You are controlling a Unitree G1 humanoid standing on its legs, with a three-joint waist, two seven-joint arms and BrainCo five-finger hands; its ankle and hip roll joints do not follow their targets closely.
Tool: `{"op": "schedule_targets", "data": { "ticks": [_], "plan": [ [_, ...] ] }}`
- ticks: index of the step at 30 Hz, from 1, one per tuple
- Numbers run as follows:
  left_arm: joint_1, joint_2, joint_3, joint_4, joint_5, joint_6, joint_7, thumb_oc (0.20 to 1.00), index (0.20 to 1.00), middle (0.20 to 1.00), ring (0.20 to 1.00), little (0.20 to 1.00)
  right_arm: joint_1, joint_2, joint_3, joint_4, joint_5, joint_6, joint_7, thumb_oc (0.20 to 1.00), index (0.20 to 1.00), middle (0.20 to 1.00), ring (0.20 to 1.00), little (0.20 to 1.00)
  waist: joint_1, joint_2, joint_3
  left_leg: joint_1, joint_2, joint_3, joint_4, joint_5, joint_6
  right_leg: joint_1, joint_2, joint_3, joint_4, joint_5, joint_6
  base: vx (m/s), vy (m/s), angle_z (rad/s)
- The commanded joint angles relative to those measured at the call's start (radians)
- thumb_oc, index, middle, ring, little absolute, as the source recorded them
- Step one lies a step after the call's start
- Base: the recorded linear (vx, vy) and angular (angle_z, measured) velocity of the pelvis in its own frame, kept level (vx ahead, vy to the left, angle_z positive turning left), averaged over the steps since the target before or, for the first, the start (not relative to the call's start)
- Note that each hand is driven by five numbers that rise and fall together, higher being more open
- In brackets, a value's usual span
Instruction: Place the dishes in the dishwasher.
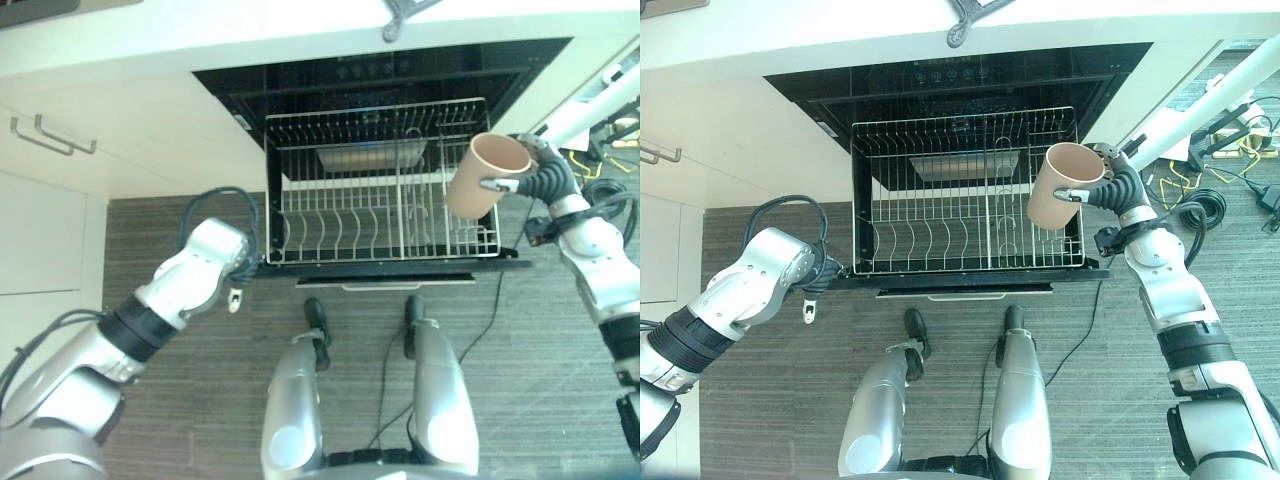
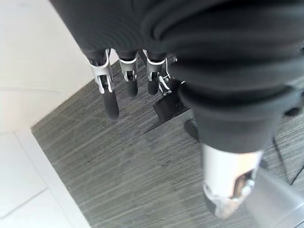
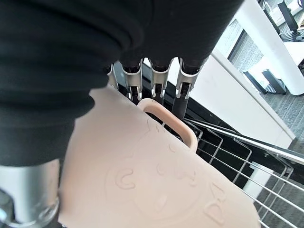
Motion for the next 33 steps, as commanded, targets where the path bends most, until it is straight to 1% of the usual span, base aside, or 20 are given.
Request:
{"op": "schedule_targets", "data": {
  "ticks": [1, 3, 5, 6, 7, 10, 12, 17, 21, 22, 25, 29, 30, 33],
  "plan": [
    [0.172, 0.020, -0.092, -0.021, -0.037, -0.005, -0.102, 1.000, 1.000, 1.000, 1.000, 1.000, -0.081, 0.000, -0.040, 0.046, -0.010, -0.053, -0.008, 0.200, 0.200, 0.200, 0.200, 0.200, 0.036, -0.016, -0.047, -0.007, 0.004, -0.077, 0.135, -0.169, -0.018, 0.061, -0.023, -0.025, -0.113, 0.016, 0.027, -0.01, -0.032, 0.15],
    [0.162, -0.003, -0.132, 0.019, -0.022, 0.010, -0.076, 1.000, 1.000, 1.000, 1.000, 1.000, -0.135, -0.001, -0.008, 0.165, -0.018, -0.055, -0.001, 0.200, 0.200, 0.200, 0.200, 0.200, 0.049, -0.015, -0.051, -0.012, 0.003, -0.080, 0.135, -0.170, -0.017, 0.058, -0.028, -0.036, -0.114, 0.017, 0.026, -0.01, -0.032, 0.14],
    [0.180, -0.008, -0.149, 0.045, -0.014, 0.008, -0.032, 1.000, 1.000, 1.000, 1.000, 1.000, -0.183, -0.017, 0.012, 0.256, -0.016, -0.049, 0.014, 0.200, 0.200, 0.200, 0.200, 0.200, 0.063, -0.008, -0.053, -0.020, -0.001, -0.084, 0.141, -0.172, -0.015, 0.051, -0.033, -0.044, -0.108, 0.017, 0.025, 0.00, 0.000, 0.00],
    [0.184, -0.010, -0.150, 0.044, -0.012, 0.009, -0.025, 1.000, 1.000, 1.000, 1.000, 1.000, -0.197, -0.019, 0.019, 0.273, -0.022, -0.048, 0.016, 0.200, 0.200, 0.200, 0.200, 0.200, 0.066, -0.006, -0.053, -0.020, -0.002, -0.085, 0.145, -0.179, -0.015, 0.049, -0.034, -0.044, -0.101, 0.010, 0.026, 0.00, 0.000, 0.00],
    [0.187, -0.014, -0.158, 0.051, -0.011, 0.014, -0.009, 1.000, 1.000, 1.000, 1.000, 1.000, -0.213, -0.019, 0.030, 0.298, -0.038, -0.055, 0.008, 0.200, 0.200, 0.200, 0.200, 0.200, 0.070, -0.005, -0.054, -0.027, -0.005, -0.087, 0.144, -0.172, -0.014, 0.042, -0.036, -0.046, -0.102, 0.018, 0.026, 0.00, 0.000, 0.00],
    [0.192, -0.021, -0.177, 0.065, 0.004, 0.002, 0.023, 1.000, 1.000, 1.000, 1.000, 1.000, -0.250, -0.013, 0.062, 0.359, -0.043, -0.054, -0.002, 0.200, 0.200, 0.200, 0.200, 0.200, 0.076, 0.000, -0.055, -0.036, -0.007, -0.094, 0.153, -0.180, -0.014, 0.028, -0.037, -0.040, -0.087, 0.010, 0.027, 0.00, 0.000, 0.02],
    [0.196, -0.022, -0.202, 0.074, -0.003, 0.003, 0.050, 1.000, 1.000, 1.000, 1.000, 1.000, -0.286, -0.008, 0.107, 0.446, -0.053, -0.050, -0.012, 0.200, 0.200, 0.200, 0.200, 0.200, 0.082, 0.009, -0.054, -0.045, -0.008, -0.101, 0.162, -0.182, -0.010, 0.015, -0.038, -0.033, -0.066, 0.002, 0.023, 0.00, 0.003, 0.02],
    [0.198, -0.018, -0.225, 0.106, -0.013, 0.008, 0.108, 1.000, 1.000, 1.000, 1.000, 1.000, -0.334, -0.009, 0.160, 0.538, -0.058, -0.036, -0.004, 0.200, 0.200, 0.200, 0.200, 0.200, 0.090, 0.020, -0.055, -0.057, -0.014, -0.108, 0.169, -0.182, -0.007, -0.003, -0.037, -0.027, -0.042, -0.007, 0.018, 0.00, 0.000, 0.00],
    [0.202, -0.023, -0.248, 0.136, -0.016, 0.005, 0.147, 1.000, 1.000, 1.000, 1.000, 1.000, -0.370, -0.002, 0.197, 0.606, -0.127, -0.043, -0.007, 0.200, 0.200, 0.200, 0.200, 0.200, 0.100, 0.026, -0.054, -0.066, -0.017, -0.111, 0.170, -0.180, -0.003, -0.019, -0.040, -0.024, -0.029, -0.008, 0.018, 0.00, 0.000, 0.00],
    [0.202, -0.033, -0.269, 0.164, -0.018, 0.007, 0.179, 1.000, 1.000, 1.000, 1.000, 1.000, -0.389, 0.006, 0.220, 0.639, -0.136, -0.036, -0.006, 0.200, 0.200, 0.200, 0.200, 0.200, 0.102, 0.030, -0.053, -0.071, -0.017, -0.111, 0.175, -0.181, 0.000, -0.027, -0.040, -0.021, -0.018, -0.012, 0.016, 0.00, 0.000, 0.00],
    [0.204, -0.046, -0.285, 0.192, -0.022, 0.015, 0.212, 1.000, 1.000, 1.000, 1.000, 1.000, -0.399, 0.017, 0.235, 0.681, -0.144, -0.030, -0.015, 0.200, 0.200, 0.200, 0.200, 0.200, 0.104, 0.033, -0.056, -0.074, -0.017, -0.109, 0.179, -0.183, 0.002, -0.033, -0.039, -0.018, -0.010, -0.016, 0.015, 0.02, 0.018, -0.02],
    [0.214, -0.057, -0.289, 0.212, -0.021, 0.014, 0.232, 1.000, 1.000, 1.000, 1.000, 1.000, -0.406, 0.020, 0.235, 0.715, -0.138, -0.020, -0.021, 0.200, 0.200, 0.200, 0.200, 0.200, 0.106, 0.036, -0.057, -0.077, -0.016, -0.109, 0.180, -0.183, 0.006, -0.044, -0.039, -0.011, 0.002, -0.019, 0.015, 0.02, 0.014, -0.01],
    [0.220, -0.059, -0.291, 0.220, -0.026, 0.013, 0.238, 1.000, 1.000, 1.000, 1.000, 1.000, -0.408, 0.021, 0.234, 0.723, -0.133, -0.018, -0.020, 1.000, 1.000, 1.000, 1.000, 1.000, 0.106, 0.036, -0.058, -0.080, -0.017, -0.108, 0.184, -0.184, 0.008, -0.048, -0.039, -0.009, 0.006, -0.019, 0.015, 0.00, 0.000, 0.00],
    [0.230, -0.065, -0.296, 0.241, -0.016, 0.018, 0.265, 1.000, 1.000, 1.000, 1.000, 1.000, -0.415, 0.020, 0.234, 0.718, -0.114, -0.016, -0.034, 1.000, 1.000, 1.000, 1.000, 1.000, 0.106, 0.035, -0.057, -0.080, -0.015, -0.106, 0.181, -0.183, 0.009, -0.050, -0.035, -0.006, 0.008, -0.020, 0.014, 0.00, 0.000, 0.00]
  ]
}}
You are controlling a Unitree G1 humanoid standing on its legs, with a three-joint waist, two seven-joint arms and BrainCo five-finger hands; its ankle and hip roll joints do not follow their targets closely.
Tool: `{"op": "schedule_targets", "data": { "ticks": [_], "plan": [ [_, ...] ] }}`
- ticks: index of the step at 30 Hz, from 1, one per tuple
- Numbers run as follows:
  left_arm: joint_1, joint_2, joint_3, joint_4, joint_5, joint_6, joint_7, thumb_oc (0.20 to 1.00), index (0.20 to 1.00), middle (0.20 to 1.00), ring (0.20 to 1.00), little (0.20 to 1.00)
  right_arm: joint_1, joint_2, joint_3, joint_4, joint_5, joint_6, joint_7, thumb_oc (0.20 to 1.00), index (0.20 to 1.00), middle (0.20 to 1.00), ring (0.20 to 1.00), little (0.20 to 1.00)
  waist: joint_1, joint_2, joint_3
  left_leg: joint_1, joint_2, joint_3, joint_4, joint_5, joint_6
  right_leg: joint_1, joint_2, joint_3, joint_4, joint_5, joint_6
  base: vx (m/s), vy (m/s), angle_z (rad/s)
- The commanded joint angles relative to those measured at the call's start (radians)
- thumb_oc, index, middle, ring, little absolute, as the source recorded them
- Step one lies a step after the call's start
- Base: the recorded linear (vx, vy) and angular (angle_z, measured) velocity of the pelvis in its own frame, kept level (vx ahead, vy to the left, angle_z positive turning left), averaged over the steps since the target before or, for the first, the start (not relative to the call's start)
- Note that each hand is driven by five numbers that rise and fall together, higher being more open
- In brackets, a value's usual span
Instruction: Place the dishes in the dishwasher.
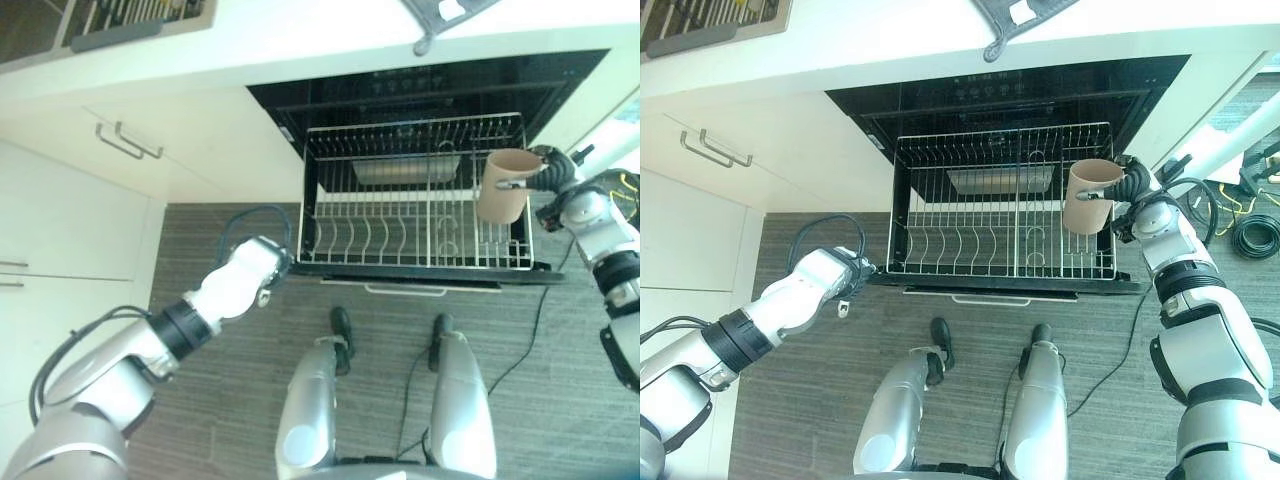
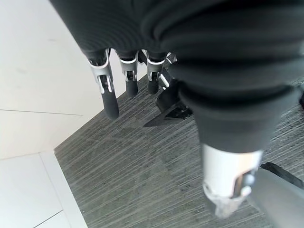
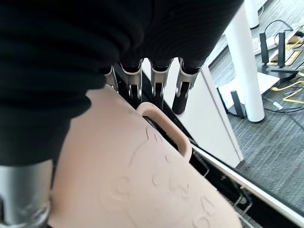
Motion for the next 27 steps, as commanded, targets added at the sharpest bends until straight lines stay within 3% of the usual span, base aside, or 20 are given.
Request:
{"op": "schedule_targets", "data": {
  "ticks": [1, 3, 4, 12, 14, 17, 20, 23, 24, 27],
  "plan": [
    [0.269, 0.061, -0.108, 0.046, -0.045, -0.019, -0.059, 1.000, 1.000, 1.000, 1.000, 1.000, -0.042, 0.020, -0.038, 0.015, 0.024, -0.010, -0.030, 1.000, 1.000, 1.000, 1.000, 1.000, 0.037, -0.058, 0.035, -0.019, 0.000, -0.085, 0.111, -0.174, -0.002, 0.008, -0.004, -0.003, -0.062, 0.003, 0.020, 0.04, 0.019, 0.00],
    [0.279, 0.053, -0.105, 0.056, -0.027, -0.010, -0.048, 1.000, 1.000, 1.000, 1.000, 1.000, -0.039, 0.022, -0.042, 0.001, 0.065, -0.010, -0.039, 1.000, 1.000, 1.000, 1.000, 1.000, 0.035, -0.058, 0.033, -0.017, 0.000, -0.084, 0.112, -0.176, -0.002, 0.010, 0.000, 0.000, -0.059, -0.001, 0.019, 0.05, 0.036, 0.00],
    [0.301, 0.040, -0.095, 0.057, -0.027, 0.023, -0.037, 1.000, 1.000, 1.000, 1.000, 1.000, -0.026, 0.021, -0.069, -0.042, 0.138, -0.024, -0.085, 1.000, 1.000, 1.000, 1.000, 1.000, 0.028, -0.057, 0.034, -0.017, 0.002, -0.083, 0.119, -0.178, -0.002, 0.010, 0.001, 0.003, -0.053, -0.004, 0.016, 0.06, 0.051, -0.05],
    [0.361, 0.009, -0.040, 0.073, -0.009, 0.136, 0.006, 1.000, 1.000, 1.000, 1.000, 1.000, 0.056, 0.010, -0.177, -0.217, 0.208, -0.088, -0.159, 1.000, 1.000, 1.000, 1.000, 1.000, 0.003, -0.047, 0.034, -0.016, 0.003, -0.075, 0.125, -0.179, -0.004, 0.007, 0.008, 0.011, -0.049, -0.010, 0.011, 0.03, 0.055, -0.05],
    [0.381, 0.001, -0.010, 0.080, -0.083, 0.211, 0.089, 1.000, 1.000, 1.000, 1.000, 1.000, 0.091, 0.006, -0.227, -0.293, 0.213, -0.127, -0.180, 1.000, 1.000, 1.000, 1.000, 1.000, -0.007, -0.040, 0.035, -0.011, 0.001, -0.071, 0.125, -0.179, -0.004, 0.008, 0.011, 0.017, -0.049, -0.012, 0.009, 0.07, 0.088, -0.09],
    [0.400, 0.002, 0.051, 0.080, -0.174, 0.261, 0.192, 1.000, 1.000, 1.000, 1.000, 1.000, 0.133, 0.001, -0.272, -0.421, 0.185, -0.121, -0.195, 1.000, 1.000, 1.000, 1.000, 1.000, -0.016, -0.034, 0.032, -0.006, 0.001, -0.064, 0.125, -0.177, -0.005, 0.011, 0.009, 0.022, -0.047, -0.017, 0.007, 0.04, 0.069, -0.06],
    [0.417, 0.024, 0.135, 0.057, -0.280, 0.268, 0.270, 1.000, 1.000, 1.000, 1.000, 1.000, 0.186, -0.003, -0.320, -0.545, 0.181, -0.093, -0.190, 1.000, 1.000, 1.000, 1.000, 1.000, -0.024, -0.027, 0.028, 0.005, -0.001, -0.055, 0.120, -0.173, -0.006, 0.016, 0.008, 0.027, -0.047, -0.018, 0.008, 0.06, 0.090, -0.02],
    [0.438, 0.053, 0.242, 0.021, -0.407, 0.235, 0.353, 1.000, 1.000, 1.000, 1.000, 1.000, 0.255, -0.009, -0.370, -0.677, 0.178, -0.075, -0.185, 1.000, 1.000, 1.000, 1.000, 1.000, -0.032, -0.020, 0.022, 0.019, -0.004, -0.047, 0.108, -0.166, -0.007, 0.025, 0.006, 0.031, -0.049, -0.019, 0.007, 0.08, 0.094, -0.04],
    [0.451, 0.082, 0.399, -0.056, -0.570, 0.187, 0.454, 1.000, 1.000, 1.000, 1.000, 1.000, 0.358, -0.008, -0.432, -0.844, 0.167, -0.052, -0.190, 1.000, 1.000, 1.000, 1.000, 1.000, -0.040, -0.015, 0.023, 0.033, -0.005, -0.039, 0.098, -0.161, -0.006, 0.031, 0.002, 0.033, -0.051, -0.018, 0.005, 0.06, 0.080, -0.10],
    [0.470, 0.106, 0.521, -0.109, -0.686, 0.155, 0.521, 1.000, 1.000, 1.000, 1.000, 1.000, 0.443, 0.002, -0.489, -0.945, 0.162, -0.058, -0.188, 1.000, 1.000, 1.000, 1.000, 1.000, -0.043, -0.014, 0.022, 0.041, -0.007, -0.035, 0.096, -0.163, -0.006, 0.038, 0.000, 0.034, -0.051, -0.019, 0.004, 0.05, 0.049, -0.02]
  ]
}}
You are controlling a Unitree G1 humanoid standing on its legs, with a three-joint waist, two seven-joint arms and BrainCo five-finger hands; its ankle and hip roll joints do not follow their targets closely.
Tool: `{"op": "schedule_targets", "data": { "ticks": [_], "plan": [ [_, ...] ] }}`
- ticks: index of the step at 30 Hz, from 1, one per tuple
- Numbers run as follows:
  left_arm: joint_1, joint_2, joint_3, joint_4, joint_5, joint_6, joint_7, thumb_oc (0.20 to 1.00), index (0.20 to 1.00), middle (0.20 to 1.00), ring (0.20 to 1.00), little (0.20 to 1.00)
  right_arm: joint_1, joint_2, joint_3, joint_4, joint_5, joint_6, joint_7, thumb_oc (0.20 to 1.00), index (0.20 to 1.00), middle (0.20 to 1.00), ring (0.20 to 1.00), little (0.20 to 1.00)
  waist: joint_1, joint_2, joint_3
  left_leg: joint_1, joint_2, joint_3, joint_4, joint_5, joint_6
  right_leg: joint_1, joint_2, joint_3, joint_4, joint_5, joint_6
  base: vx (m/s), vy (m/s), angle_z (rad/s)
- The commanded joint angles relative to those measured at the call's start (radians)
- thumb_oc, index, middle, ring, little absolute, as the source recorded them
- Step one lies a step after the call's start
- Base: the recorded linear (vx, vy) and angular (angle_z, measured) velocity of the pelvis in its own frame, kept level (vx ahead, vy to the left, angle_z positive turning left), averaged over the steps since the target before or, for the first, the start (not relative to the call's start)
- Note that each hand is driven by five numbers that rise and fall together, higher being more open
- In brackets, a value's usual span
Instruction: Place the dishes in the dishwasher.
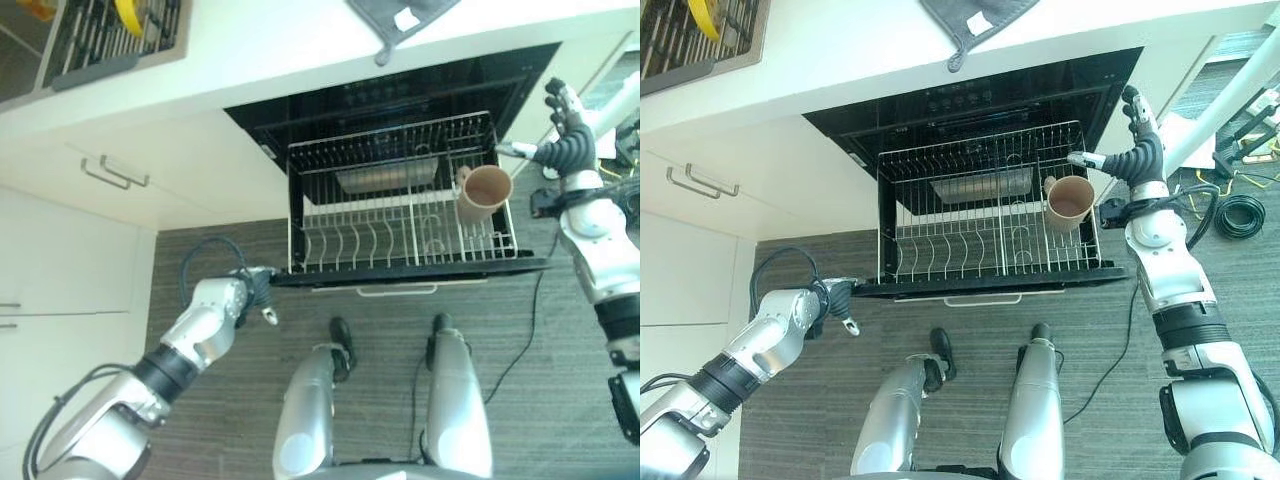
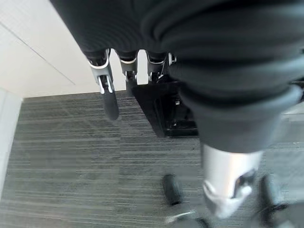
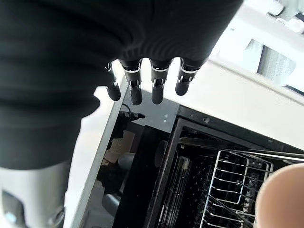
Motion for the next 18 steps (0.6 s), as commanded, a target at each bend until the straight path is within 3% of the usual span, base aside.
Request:
{"op": "schedule_targets", "data": {
  "ticks": [1, 2, 3, 4, 5, 7, 8, 10, 14, 18],
  "plan": [
    [0.103, 0.138, 0.136, -0.065, -0.189, -0.027, 0.136, 1.000, 1.000, 1.000, 1.000, 1.000, 0.031, -0.006, -0.114, -0.117, -0.016, -0.043, -0.015, 1.000, 1.000, 1.000, 1.000, 1.000, 0.016, -0.029, 0.023, 0.030, 0.006, -0.065, 0.072, -0.129, -0.017, 0.060, 0.008, -0.030, -0.078, -0.003, 0.002, 0.07, 0.015, 0.07],
    [0.172, 0.143, 0.316, -0.124, -0.341, -0.096, 0.225, 1.000, 1.000, 1.000, 1.000, 1.000, 0.149, 0.034, -0.197, -0.230, -0.020, -0.069, -0.012, 1.000, 1.000, 1.000, 1.000, 1.000, 0.017, -0.038, 0.022, 0.048, 0.007, -0.061, 0.061, -0.126, -0.019, 0.083, 0.009, -0.039, -0.088, -0.006, 0.000, 0.07, -0.002, 0.12],
    [0.204, 0.139, 0.372, -0.144, -0.406, -0.144, 0.284, 1.000, 1.000, 1.000, 1.000, 1.000, 0.187, 0.049, -0.222, -0.265, -0.023, -0.079, -0.014, 1.000, 1.000, 1.000, 1.000, 1.000, 0.018, -0.040, 0.022, 0.058, 0.009, -0.059, 0.053, -0.124, -0.020, 0.095, 0.010, -0.044, -0.094, -0.008, 0.000, 0.07, -0.005, 0.15],
    [0.251, 0.125, 0.443, -0.171, -0.502, -0.243, 0.366, 1.000, 1.000, 1.000, 1.000, 1.000, 0.227, 0.065, -0.255, -0.306, -0.012, -0.085, -0.016, 1.000, 1.000, 1.000, 1.000, 1.000, 0.021, -0.046, 0.021, 0.071, 0.010, -0.057, 0.045, -0.122, -0.023, 0.111, 0.012, -0.050, -0.106, -0.007, -0.001, 0.05, -0.031, 0.20],
    [0.320, 0.062, 0.543, -0.213, -0.632, -0.390, 0.454, 1.000, 1.000, 1.000, 1.000, 1.000, 0.297, 0.115, -0.307, -0.372, -0.020, -0.105, -0.006, 1.000, 1.000, 1.000, 1.000, 1.000, 0.028, -0.061, 0.012, 0.095, 0.010, -0.056, 0.021, -0.119, -0.023, 0.143, 0.016, -0.064, -0.134, -0.004, -0.002, 0.04, -0.050, 0.16],
    [0.358, -0.006, 0.595, -0.247, -0.673, -0.498, 0.514, 1.000, 1.000, 1.000, 1.000, 1.000, 0.340, 0.154, -0.336, -0.409, -0.032, -0.129, -0.015, 1.000, 1.000, 1.000, 1.000, 1.000, 0.037, -0.076, 0.006, 0.111, 0.013, -0.055, 0.005, -0.117, -0.024, 0.165, 0.021, -0.075, -0.152, -0.001, -0.003, 0.02, -0.078, 0.13],
    [0.382, -0.061, 0.633, -0.265, -0.696, -0.596, 0.566, 1.000, 1.000, 1.000, 1.000, 1.000, 0.367, 0.185, -0.353, -0.425, -0.053, -0.146, -0.026, 1.000, 1.000, 1.000, 1.000, 1.000, 0.046, -0.095, -0.002, 0.128, 0.013, -0.058, -0.008, -0.119, -0.025, 0.189, 0.026, -0.085, -0.173, 0.002, -0.004, 0.01, -0.086, 0.08],
    [0.397, -0.123, 0.663, -0.301, -0.769, -0.685, 0.623, 1.000, 1.000, 1.000, 1.000, 1.000, 0.394, 0.206, -0.366, -0.450, -0.036, -0.147, -0.045, 1.000, 1.000, 1.000, 1.000, 1.000, 0.057, -0.115, -0.019, 0.157, 0.012, -0.058, -0.028, -0.120, -0.027, 0.228, 0.029, -0.100, -0.208, 0.008, -0.006, 0.01, -0.038, 0.15],
    [0.422, -0.244, 0.716, -0.359, -0.930, -0.845, 0.623, 1.000, 1.000, 1.000, 1.000, 1.000, 0.472, 0.266, -0.393, -0.479, 0.022, -0.168, -0.069, 1.000, 1.000, 1.000, 1.000, 1.000, 0.072, -0.156, -0.087, 0.246, -0.004, -0.045, -0.091, -0.125, -0.026, 0.334, 0.018, -0.124, -0.315, 0.040, 0.013, 0.04, 0.063, 0.12],
    [0.424, -0.276, 0.742, -0.403, -0.957, -0.918, 0.590, 1.000, 1.000, 1.000, 1.000, 1.000, 0.520, 0.301, -0.406, -0.512, 0.034, -0.163, -0.077, 1.000, 1.000, 1.000, 1.000, 1.000, 0.077, -0.180, -0.167, 0.348, -0.039, -0.038, -0.212, -0.098, -0.014, 0.422, -0.003, -0.134, -0.427, 0.116, 0.054, 0.09, 0.176, 0.11]
  ]
}}
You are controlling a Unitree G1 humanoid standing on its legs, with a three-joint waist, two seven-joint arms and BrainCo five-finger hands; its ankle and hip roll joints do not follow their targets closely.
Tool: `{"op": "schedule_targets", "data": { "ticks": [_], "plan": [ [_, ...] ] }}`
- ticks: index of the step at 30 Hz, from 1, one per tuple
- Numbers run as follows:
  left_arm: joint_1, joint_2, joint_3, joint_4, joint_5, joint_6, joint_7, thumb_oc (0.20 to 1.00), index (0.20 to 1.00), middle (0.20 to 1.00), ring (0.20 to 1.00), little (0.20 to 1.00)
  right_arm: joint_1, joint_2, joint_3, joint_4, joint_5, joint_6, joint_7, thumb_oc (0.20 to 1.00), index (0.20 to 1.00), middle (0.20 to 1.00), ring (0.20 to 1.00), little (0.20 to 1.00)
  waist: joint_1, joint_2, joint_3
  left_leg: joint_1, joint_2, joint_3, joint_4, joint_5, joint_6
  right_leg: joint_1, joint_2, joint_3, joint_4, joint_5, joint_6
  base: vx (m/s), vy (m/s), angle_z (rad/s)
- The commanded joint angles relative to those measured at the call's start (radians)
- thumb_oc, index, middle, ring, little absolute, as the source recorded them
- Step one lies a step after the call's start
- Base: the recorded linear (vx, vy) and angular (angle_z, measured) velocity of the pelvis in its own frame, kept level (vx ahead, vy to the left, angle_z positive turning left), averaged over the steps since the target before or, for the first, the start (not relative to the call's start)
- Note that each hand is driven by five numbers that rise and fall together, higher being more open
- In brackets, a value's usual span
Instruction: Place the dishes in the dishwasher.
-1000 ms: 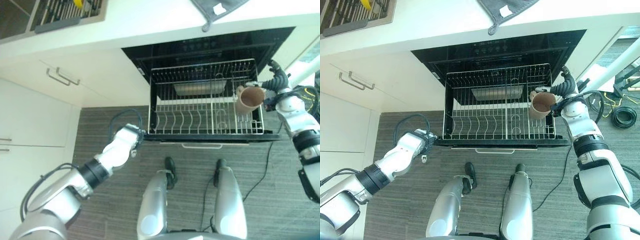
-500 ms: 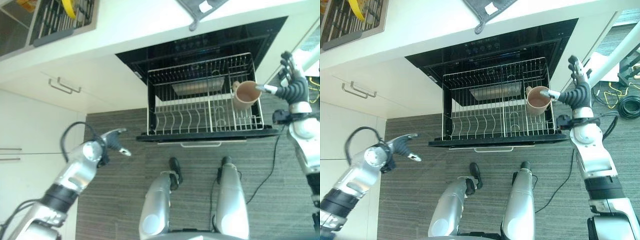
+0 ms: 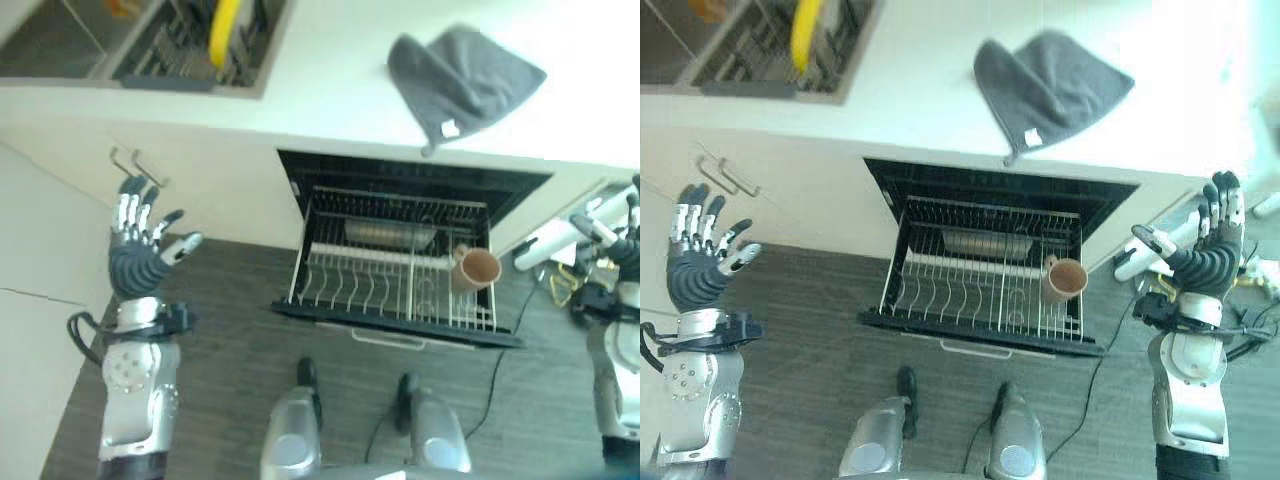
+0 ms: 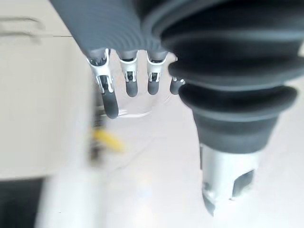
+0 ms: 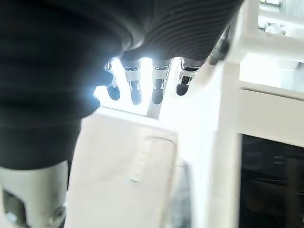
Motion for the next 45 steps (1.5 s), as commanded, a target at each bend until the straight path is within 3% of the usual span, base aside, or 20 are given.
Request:
{"op": "schedule_targets", "data": {
  "ticks": [1, 3, 5, 7, 9, 12, 16, 18, 19, 21, 24, 26, 29, 31, 33, 34, 36, 40, 42, 45],
  "plan": [
    [-0.006, 0.084, 0.054, -0.084, -0.069, -0.134, -0.030, 1.000, 1.000, 1.000, 1.000, 1.000, -0.036, -0.027, -0.018, -0.066, 0.015, -0.093, -0.014, 1.000, 1.000, 1.000, 1.000, 1.000, -0.012, 0.006, -0.024, 0.080, -0.043, 0.014, -0.007, -0.130, 0.029, 0.045, -0.035, 0.012, -0.157, 0.127, 0.038, 0.12, 0.161, 0.02],
    [0.003, 0.085, 0.067, -0.109, -0.096, -0.159, -0.048, 1.000, 1.000, 1.000, 1.000, 1.000, -0.012, -0.004, -0.018, -0.109, 0.039, -0.116, 0.018, 1.000, 1.000, 1.000, 1.000, 1.000, -0.012, 0.000, -0.052, 0.141, -0.060, 0.028, -0.096, -0.108, 0.038, 0.056, -0.052, -0.011, -0.173, 0.216, 0.065, 0.08, 0.214, -0.07],
    [0.016, 0.086, 0.086, -0.129, -0.074, -0.160, -0.048, 1.000, 1.000, 1.000, 1.000, 1.000, 0.004, 0.009, -0.018, -0.142, 0.050, -0.130, 0.057, 1.000, 1.000, 1.000, 1.000, 1.000, 0.002, 0.003, -0.071, 0.179, -0.058, 0.051, -0.159, -0.091, 0.047, 0.058, -0.046, -0.070, -0.157, 0.220, 0.071, -0.03, 0.206, -0.36],
    [-0.002, 0.103, 0.084, -0.133, -0.073, -0.148, -0.052, 1.000, 1.000, 1.000, 1.000, 1.000, -0.004, -0.008, -0.015, -0.152, 0.052, -0.113, 0.073, 1.000, 1.000, 1.000, 1.000, 1.000, 0.013, 0.013, -0.085, 0.200, -0.049, 0.061, -0.206, -0.074, 0.058, 0.067, -0.011, -0.109, -0.095, 0.163, 0.054, -0.09, 0.150, -0.77],
    [-0.043, 0.123, 0.067, -0.117, -0.110, -0.130, -0.058, 1.000, 1.000, 1.000, 1.000, 1.000, -0.026, -0.036, -0.013, -0.143, 0.047, -0.095, 0.061, 1.000, 1.000, 1.000, 1.000, 1.000, 0.019, 0.011, -0.104, 0.186, -0.060, 0.047, -0.217, -0.057, 0.073, 0.093, 0.091, -0.094, -0.024, 0.075, 0.028, -0.17, 0.049, -0.47],
    [-0.059, 0.114, 0.045, -0.102, -0.103, -0.135, -0.056, 1.000, 1.000, 1.000, 1.000, 1.000, -0.055, -0.040, -0.005, -0.131, 0.073, -0.103, 0.056, 1.000, 1.000, 1.000, 1.000, 1.000, 0.022, 0.001, -0.114, 0.176, -0.086, 0.040, -0.212, -0.054, 0.078, 0.112, 0.180, -0.071, -0.015, 0.039, -0.001, -0.13, -0.047, 0.04],
    [-0.043, 0.109, 0.042, -0.079, -0.151, -0.111, -0.079, 1.000, 1.000, 1.000, 1.000, 1.000, -0.024, -0.040, 0.004, -0.136, 0.075, -0.102, 0.063, 1.000, 1.000, 1.000, 1.000, 1.000, 0.035, -0.007, -0.128, 0.139, -0.118, 0.040, -0.163, -0.039, 0.062, 0.220, 0.203, -0.046, -0.199, 0.014, -0.041, -0.03, -0.184, 0.08],
    [-0.026, 0.104, 0.048, -0.090, -0.202, -0.106, -0.128, 1.000, 1.000, 1.000, 1.000, 1.000, 0.000, -0.063, -0.007, -0.153, 0.084, -0.105, 0.057, 1.000, 1.000, 1.000, 1.000, 1.000, 0.030, -0.017, -0.118, 0.089, -0.130, 0.090, -0.006, -0.077, 0.060, 0.241, 0.178, -0.061, -0.221, -0.001, -0.075, -0.14, -0.197, 0.42],
    [-0.018, 0.092, 0.034, -0.104, -0.193, -0.110, -0.145, 1.000, 1.000, 1.000, 1.000, 1.000, -0.005, -0.064, 0.002, -0.145, 0.050, -0.112, 0.043, 1.000, 1.000, 1.000, 1.000, 1.000, 0.042, -0.027, -0.101, -0.002, -0.117, 0.088, 0.157, -0.064, 0.026, 0.268, 0.153, -0.065, -0.243, 0.001, -0.086, -0.20, -0.110, 0.49],
    [0.003, 0.087, 0.035, -0.134, -0.208, -0.106, -0.152, 1.000, 1.000, 1.000, 1.000, 1.000, -0.022, -0.092, -0.005, -0.151, 0.058, -0.090, 0.041, 1.000, 1.000, 1.000, 1.000, 1.000, 0.030, -0.016, -0.096, -0.009, -0.061, 0.060, 0.193, -0.071, -0.005, 0.266, 0.143, -0.073, -0.267, 0.019, -0.091, -0.14, 0.160, 0.36],
    [0.008, 0.085, 0.042, -0.158, -0.250, -0.114, -0.137, 1.000, 1.000, 1.000, 1.000, 1.000, -0.022, -0.138, -0.044, -0.151, 0.008, -0.059, 0.061, 1.000, 1.000, 1.000, 1.000, 1.000, -0.011, -0.002, -0.112, 0.085, 0.070, 0.059, 0.064, -0.030, -0.039, 0.249, 0.127, -0.056, -0.271, 0.024, -0.084, -0.03, 0.394, -0.05],
    [0.004, 0.063, 0.028, -0.174, -0.278, -0.103, -0.136, 1.000, 1.000, 1.000, 1.000, 1.000, -0.004, -0.177, -0.078, -0.161, 0.055, -0.052, 0.093, 1.000, 1.000, 1.000, 1.000, 1.000, -0.033, 0.014, -0.132, 0.148, 0.177, 0.034, -0.105, 0.095, -0.095, 0.244, 0.131, -0.034, -0.262, 0.012, -0.074, 0.07, 0.586, -0.08],
    [-0.006, 0.047, -0.012, -0.165, -0.247, -0.120, -0.125, 1.000, 1.000, 1.000, 1.000, 1.000, -0.021, -0.208, -0.085, -0.164, 0.074, -0.048, 0.093, 1.000, 1.000, 1.000, 1.000, 1.000, -0.036, 0.027, -0.138, 0.179, 0.244, -0.012, -0.205, 0.188, -0.125, 0.240, 0.113, -0.007, -0.256, 0.006, -0.061, 0.08, 0.566, -0.38],
    [0.001, 0.038, -0.017, -0.165, -0.224, -0.136, -0.122, 1.000, 1.000, 1.000, 1.000, 1.000, -0.046, -0.226, -0.076, -0.169, 0.085, -0.042, 0.089, 1.000, 1.000, 1.000, 1.000, 1.000, -0.023, 0.035, -0.136, 0.186, 0.236, -0.065, -0.197, 0.165, -0.124, 0.231, 0.089, 0.012, -0.245, 0.004, -0.049, 0.03, 0.535, -0.38],
    [0.009, 0.042, -0.004, -0.171, -0.237, -0.133, -0.140, 1.000, 1.000, 1.000, 1.000, 1.000, -0.066, -0.230, -0.066, -0.176, 0.090, -0.037, 0.069, 1.000, 1.000, 1.000, 1.000, 1.000, -0.029, 0.041, -0.134, 0.204, 0.216, -0.006, -0.183, 0.085, -0.119, 0.220, 0.045, 0.003, -0.228, 0.012, -0.020, 0.01, 0.677, -0.60],
    [0.005, 0.061, 0.008, -0.165, -0.293, -0.113, -0.182, 1.000, 1.000, 1.000, 1.000, 1.000, -0.054, -0.212, -0.070, -0.183, 0.087, -0.041, 0.050, 1.000, 1.000, 1.000, 1.000, 1.000, -0.027, 0.038, -0.128, 0.201, 0.184, 0.026, -0.150, 0.026, -0.113, 0.222, -0.013, -0.008, -0.216, 0.033, 0.027, 0.02, 0.917, -0.31],
    [-0.013, 0.082, 0.017, -0.165, -0.347, -0.058, -0.231, 1.000, 1.000, 1.000, 1.000, 1.000, -0.024, -0.191, -0.079, -0.200, 0.064, -0.044, 0.025, 1.000, 1.000, 1.000, 1.000, 1.000, -0.008, 0.024, -0.124, 0.190, 0.123, -0.008, -0.135, -0.014, -0.091, 0.231, -0.086, -0.027, -0.205, 0.090, 0.072, 0.04, 0.705, 0.23],
    [-0.033, 0.100, 0.027, -0.167, -0.322, 0.009, -0.275, 1.000, 1.000, 1.000, 1.000, 1.000, 0.010, -0.139, -0.080, -0.226, 0.050, -0.044, 0.026, 1.000, 1.000, 1.000, 1.000, 1.000, 0.021, 0.001, -0.117, 0.240, 0.040, -0.003, -0.217, -0.024, -0.029, 0.172, -0.186, -0.089, -0.087, 0.259, 0.091, 0.05, 0.452, 0.45],
    [-0.042, 0.109, 0.031, -0.166, -0.311, 0.021, -0.279, 1.000, 1.000, 1.000, 1.000, 1.000, -0.009, -0.125, -0.060, -0.222, 0.034, -0.039, 0.025, 1.000, 1.000, 1.000, 1.000, 1.000, 0.036, 0.005, -0.121, 0.255, 0.021, 0.012, -0.250, -0.025, -0.006, 0.167, -0.154, -0.133, -0.061, 0.244, 0.087, 0.04, 0.381, 0.03],
    [-0.075, 0.128, -0.002, -0.150, -0.302, 0.016, -0.260, 1.000, 1.000, 1.000, 1.000, 1.000, -0.038, -0.125, -0.038, -0.195, 0.024, -0.031, 0.022, 1.000, 1.000, 1.000, 1.000, 1.000, 0.037, 0.007, -0.129, 0.247, -0.009, -0.001, -0.255, -0.036, 0.030, 0.151, -0.032, -0.134, -0.036, 0.157, 0.059, 0.06, 0.327, -0.20]
  ]
}}
